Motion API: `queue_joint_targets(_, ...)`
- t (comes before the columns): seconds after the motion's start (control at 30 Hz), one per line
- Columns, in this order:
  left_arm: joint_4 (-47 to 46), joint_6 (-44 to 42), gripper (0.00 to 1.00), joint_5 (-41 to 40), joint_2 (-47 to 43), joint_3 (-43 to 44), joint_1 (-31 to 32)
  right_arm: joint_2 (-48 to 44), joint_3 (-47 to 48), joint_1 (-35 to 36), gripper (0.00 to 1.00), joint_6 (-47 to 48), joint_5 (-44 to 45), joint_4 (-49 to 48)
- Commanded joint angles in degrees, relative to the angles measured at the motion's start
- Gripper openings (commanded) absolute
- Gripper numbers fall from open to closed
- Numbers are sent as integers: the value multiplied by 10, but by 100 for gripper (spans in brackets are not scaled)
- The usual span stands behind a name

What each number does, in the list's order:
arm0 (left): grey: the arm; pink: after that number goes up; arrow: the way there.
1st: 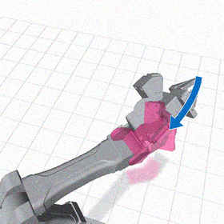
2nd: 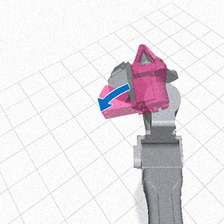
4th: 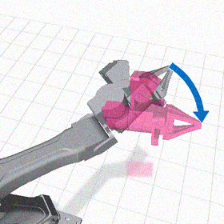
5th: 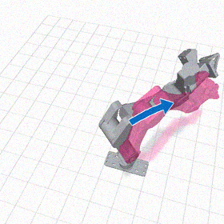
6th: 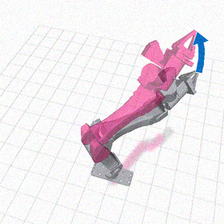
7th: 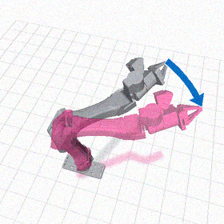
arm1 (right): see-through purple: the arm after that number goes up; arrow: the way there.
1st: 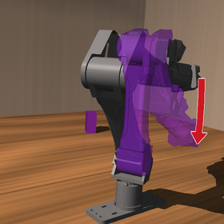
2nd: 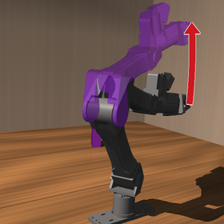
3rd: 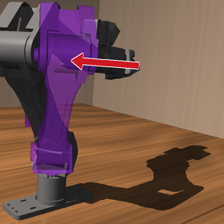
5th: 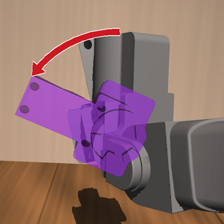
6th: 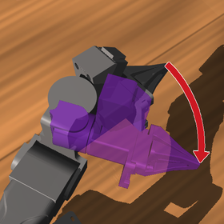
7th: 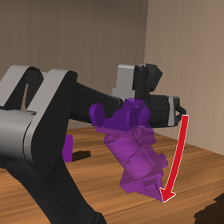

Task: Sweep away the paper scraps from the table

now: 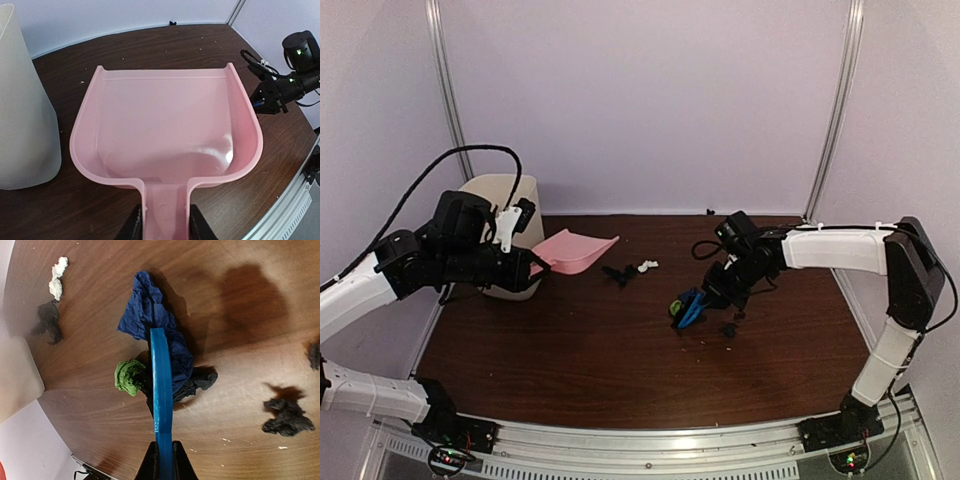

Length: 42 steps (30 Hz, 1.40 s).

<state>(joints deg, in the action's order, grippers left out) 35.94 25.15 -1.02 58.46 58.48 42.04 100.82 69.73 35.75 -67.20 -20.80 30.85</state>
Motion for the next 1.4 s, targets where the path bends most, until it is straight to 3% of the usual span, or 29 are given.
queue_joint_targets(0.0,-38,-27,0,10,8,5,12,-67,-51,3,0,14,14,58)
queue_joint_targets(0.2,-41,-57,0,3,34,9,56,-149,-61,3,0,55,23,122)
queue_joint_targets(0.43,-61,-106,0,-15,72,1,130,-224,6,1,0,142,63,199)
queue_joint_targets(0.73,-70,-210,0,10,105,6,163,-273,63,-16,0,276,270,342)
queue_joint_targets(1.0,-77,-311,0,56,145,3,164,-232,50,-18,0,372,314,382)
queue_joint_targets(1.37,-109,-329,0,64,265,24,163,-105,71,-20,0,461,343,397)
